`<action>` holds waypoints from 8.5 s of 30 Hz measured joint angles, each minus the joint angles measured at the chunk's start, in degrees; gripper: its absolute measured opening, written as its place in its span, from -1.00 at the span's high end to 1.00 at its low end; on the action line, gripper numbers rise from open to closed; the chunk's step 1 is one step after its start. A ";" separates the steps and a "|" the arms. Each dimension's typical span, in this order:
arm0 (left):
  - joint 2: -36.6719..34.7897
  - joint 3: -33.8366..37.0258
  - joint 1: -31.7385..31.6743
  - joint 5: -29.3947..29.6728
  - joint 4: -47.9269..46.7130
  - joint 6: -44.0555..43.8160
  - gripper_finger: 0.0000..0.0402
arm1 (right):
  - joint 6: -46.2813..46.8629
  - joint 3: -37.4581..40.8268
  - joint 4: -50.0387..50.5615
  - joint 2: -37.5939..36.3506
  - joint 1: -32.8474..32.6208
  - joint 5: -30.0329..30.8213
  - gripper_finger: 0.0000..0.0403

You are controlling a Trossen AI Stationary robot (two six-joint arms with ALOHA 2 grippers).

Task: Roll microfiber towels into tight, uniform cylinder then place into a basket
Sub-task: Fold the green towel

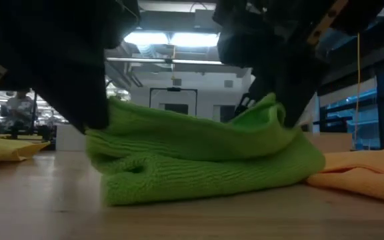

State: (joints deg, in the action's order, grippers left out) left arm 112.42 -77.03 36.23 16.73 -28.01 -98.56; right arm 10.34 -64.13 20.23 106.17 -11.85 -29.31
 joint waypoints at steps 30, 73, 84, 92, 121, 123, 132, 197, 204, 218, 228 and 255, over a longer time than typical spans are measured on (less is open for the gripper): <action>0.04 0.00 -3.71 0.54 -2.01 8.73 1.00 | -3.08 0.76 -0.81 0.04 0.02 8.72 0.95; -9.10 0.07 -5.10 -0.65 -15.64 10.42 0.61 | 1.04 -5.10 2.59 0.08 4.63 15.25 0.41; -8.08 0.04 -0.69 3.66 -0.21 36.85 0.61 | -15.85 -5.05 12.65 -4.19 2.23 9.58 0.42; -2.49 0.02 0.69 5.34 8.23 46.64 0.61 | -29.05 -0.48 9.65 -3.63 -4.49 12.10 0.42; 3.43 0.00 -0.71 8.41 8.97 58.70 0.61 | -33.15 7.10 -7.15 -3.65 -7.65 19.38 0.42; 4.23 -0.07 -0.73 8.15 10.18 58.66 0.61 | -33.13 7.08 -7.70 -3.27 -7.46 19.36 0.42; 6.65 -0.07 -0.59 7.90 10.88 59.71 0.61 | -33.17 7.08 -9.41 0.53 -7.48 23.30 0.42; -1.49 0.15 -11.70 -14.78 -0.22 34.09 1.00 | -3.21 7.10 -11.39 -1.64 0.83 -2.12 0.98; -1.49 0.09 -12.65 -14.24 -2.28 32.58 1.00 | 1.61 7.10 -11.78 -1.64 4.08 -4.41 0.97; -3.82 -0.11 -12.73 -15.61 -8.63 32.22 1.00 | 4.82 6.97 -10.66 -1.66 8.37 -14.98 0.99; -3.80 0.00 -13.32 -7.88 -9.97 31.15 1.00 | 10.46 7.08 -12.90 -1.68 8.58 -7.44 0.99; 2.69 -0.03 -8.83 -10.80 -4.76 31.37 1.00 | 7.01 7.01 -14.26 1.91 -0.81 5.69 0.98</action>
State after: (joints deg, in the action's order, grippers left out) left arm 115.11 -77.06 27.40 5.93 -32.77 -67.18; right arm 17.34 -57.12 5.97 108.08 -12.67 -23.63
